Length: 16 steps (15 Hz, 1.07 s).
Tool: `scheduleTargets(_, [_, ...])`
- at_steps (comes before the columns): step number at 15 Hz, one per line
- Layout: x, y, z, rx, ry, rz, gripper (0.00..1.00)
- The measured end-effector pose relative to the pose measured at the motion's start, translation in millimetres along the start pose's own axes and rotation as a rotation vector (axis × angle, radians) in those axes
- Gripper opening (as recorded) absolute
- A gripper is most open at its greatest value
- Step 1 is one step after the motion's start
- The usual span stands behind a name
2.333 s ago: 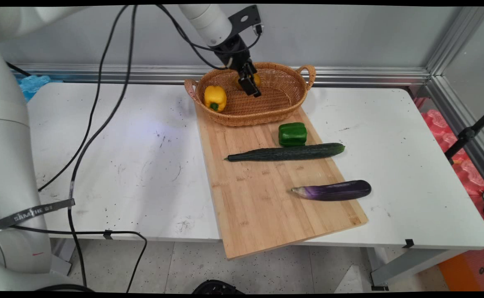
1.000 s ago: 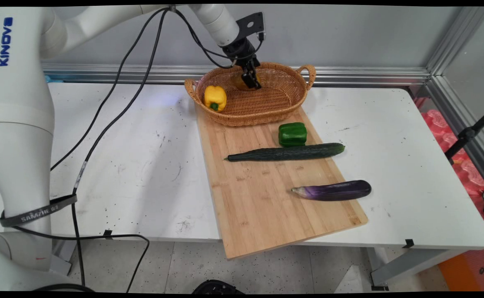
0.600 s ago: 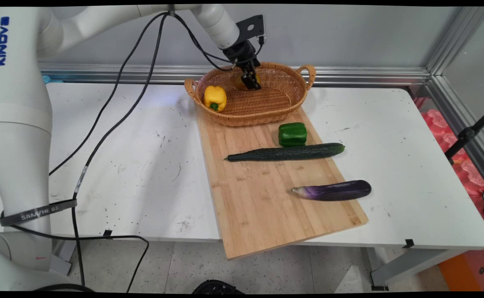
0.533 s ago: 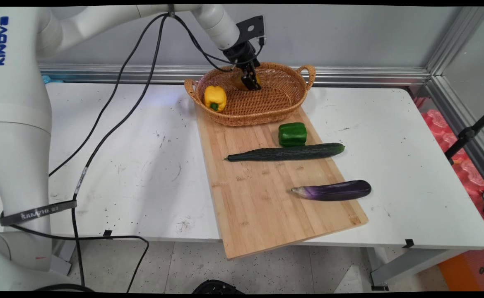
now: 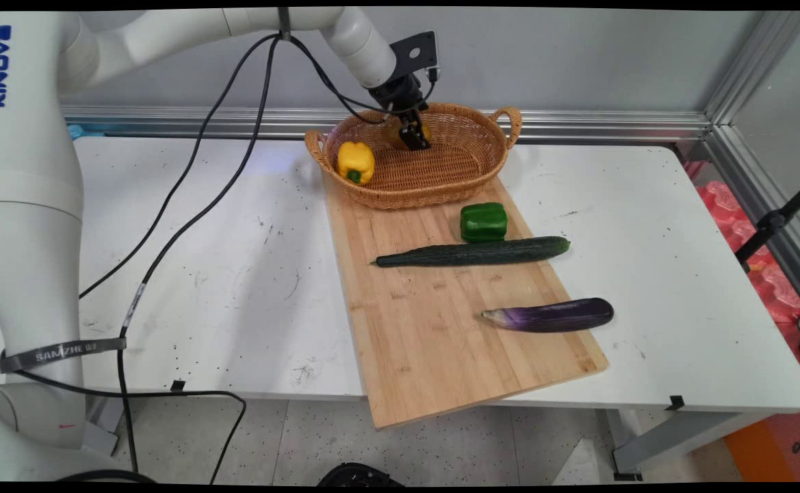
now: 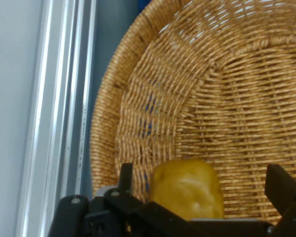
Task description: Pick up the potato from the vegetable basket
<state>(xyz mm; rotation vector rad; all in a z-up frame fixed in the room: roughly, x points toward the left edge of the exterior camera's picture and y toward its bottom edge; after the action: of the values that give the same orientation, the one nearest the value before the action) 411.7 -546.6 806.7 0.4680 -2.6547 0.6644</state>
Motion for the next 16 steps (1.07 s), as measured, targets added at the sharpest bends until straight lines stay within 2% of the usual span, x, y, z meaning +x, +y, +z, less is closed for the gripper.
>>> scheduleTargets(7, [-6.9,-2.2,5.7,0.025,-0.017,-0.020,1.00])
scheduleTargets(14, [-11.3,0.9,8.2,0.023,-0.028,-0.040,1.00])
scheduleTargets(15, [-11.5,1.6,8.5,0.021,-0.029,-0.042,0.00])
scheduleTargets(16, [-11.8,2.6,8.6,0.019,-0.030,-0.046,0.00])
